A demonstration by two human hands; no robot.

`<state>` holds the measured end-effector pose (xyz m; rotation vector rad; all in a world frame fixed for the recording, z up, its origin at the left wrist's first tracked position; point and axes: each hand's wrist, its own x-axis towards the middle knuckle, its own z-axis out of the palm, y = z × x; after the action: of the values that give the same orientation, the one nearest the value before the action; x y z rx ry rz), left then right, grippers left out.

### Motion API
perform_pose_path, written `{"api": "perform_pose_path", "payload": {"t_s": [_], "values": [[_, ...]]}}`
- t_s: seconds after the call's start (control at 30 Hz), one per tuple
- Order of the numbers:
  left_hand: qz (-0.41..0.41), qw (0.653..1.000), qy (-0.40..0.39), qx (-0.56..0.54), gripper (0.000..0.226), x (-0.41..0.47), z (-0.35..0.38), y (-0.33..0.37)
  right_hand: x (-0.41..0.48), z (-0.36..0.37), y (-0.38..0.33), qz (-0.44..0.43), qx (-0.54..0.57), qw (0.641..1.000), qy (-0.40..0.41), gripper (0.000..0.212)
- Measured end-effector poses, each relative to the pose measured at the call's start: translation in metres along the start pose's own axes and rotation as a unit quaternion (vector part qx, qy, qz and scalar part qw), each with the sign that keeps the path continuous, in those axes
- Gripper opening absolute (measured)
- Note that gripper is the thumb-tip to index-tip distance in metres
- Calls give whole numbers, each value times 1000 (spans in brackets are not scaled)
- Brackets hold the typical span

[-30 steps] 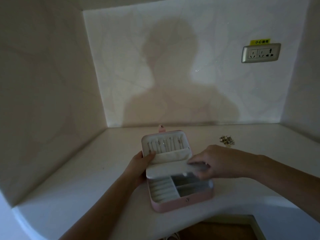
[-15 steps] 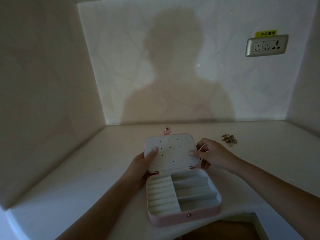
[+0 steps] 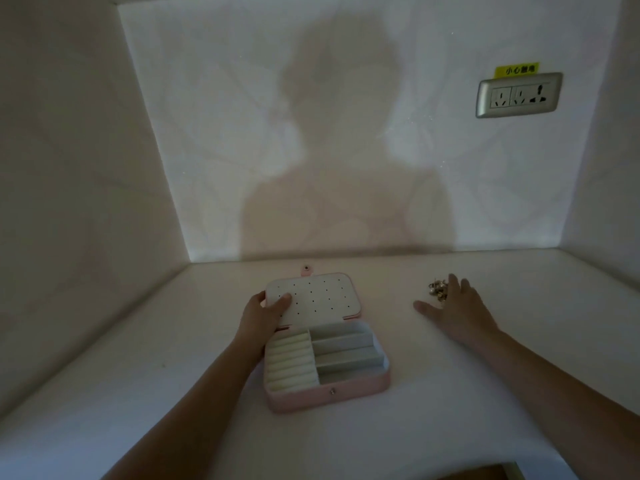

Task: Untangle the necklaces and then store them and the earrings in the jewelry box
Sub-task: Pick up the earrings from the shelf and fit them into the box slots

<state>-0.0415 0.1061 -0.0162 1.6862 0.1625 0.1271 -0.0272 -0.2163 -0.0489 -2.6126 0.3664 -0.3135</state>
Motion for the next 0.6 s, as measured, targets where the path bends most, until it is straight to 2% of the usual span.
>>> {"api": "perform_pose_path", "payload": {"t_s": [0.1, 0.2, 0.33, 0.43, 0.6], "values": [[39, 997, 33, 63, 61, 9, 0, -2, 12, 2, -3, -3, 7, 1000, -7, 108], [68, 992, 44, 101, 54, 10, 0, -6, 27, 2, -3, -7, 0, 1000, -18, 103], [75, 987, 55, 128, 43, 4, 0, -6, 39, 5, 0, -56, 18, 998, -18, 70], [74, 985, 63, 146, 44, 3, 0, -7, 40, 6, -1, -92, 6, 996, -18, 44], [61, 988, 56, 133, 52, 3, -2, -6, 22, 7, -11, -174, -20, 984, -34, 35]]}}
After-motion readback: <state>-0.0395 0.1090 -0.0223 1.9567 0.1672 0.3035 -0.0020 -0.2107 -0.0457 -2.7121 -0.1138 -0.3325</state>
